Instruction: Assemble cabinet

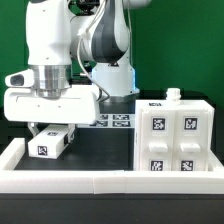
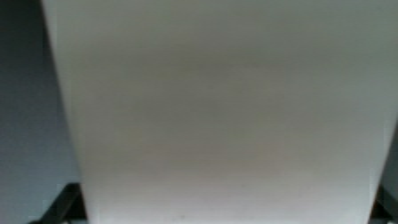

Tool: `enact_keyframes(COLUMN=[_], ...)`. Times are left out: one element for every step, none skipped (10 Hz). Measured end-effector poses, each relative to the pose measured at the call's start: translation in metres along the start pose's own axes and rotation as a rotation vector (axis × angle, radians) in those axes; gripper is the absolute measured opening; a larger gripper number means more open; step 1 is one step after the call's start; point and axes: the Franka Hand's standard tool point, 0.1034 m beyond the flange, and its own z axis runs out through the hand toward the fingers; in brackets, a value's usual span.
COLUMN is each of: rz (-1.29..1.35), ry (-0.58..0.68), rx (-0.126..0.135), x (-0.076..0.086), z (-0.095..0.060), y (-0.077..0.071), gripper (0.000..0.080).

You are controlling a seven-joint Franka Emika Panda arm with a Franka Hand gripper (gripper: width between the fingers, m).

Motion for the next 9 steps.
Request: enact_keyframes(rz=[-0.005, -0.015, -0.027, -0.044, -0.067, -0.066, -0.046, -0.044, -0.037], ry=[0.000, 0.003, 0.011, 0.013, 0.012, 0.012, 0.006, 0.002, -0.005], rx=[0.001, 0.004, 0.006, 0.015, 0.029, 0.040, 0.055, 0.071, 0.085], x=[0.000, 0.002, 0.003, 0.004, 0.007, 0.010, 0.013, 0.016, 0.021], z=[0.000, -0.002, -0.009, -0.022, -0.039, -0.053, -0.070, -0.088, -0.103], y=[-0.003, -0.011, -0.021, -0.037, -0.053, -0.067, -0.087, -0.107, -0.123], gripper=[0.0543, 0.0543, 0.0543, 0.0543, 0.0543, 0.0543, 0.0543, 0.0543, 0.0543])
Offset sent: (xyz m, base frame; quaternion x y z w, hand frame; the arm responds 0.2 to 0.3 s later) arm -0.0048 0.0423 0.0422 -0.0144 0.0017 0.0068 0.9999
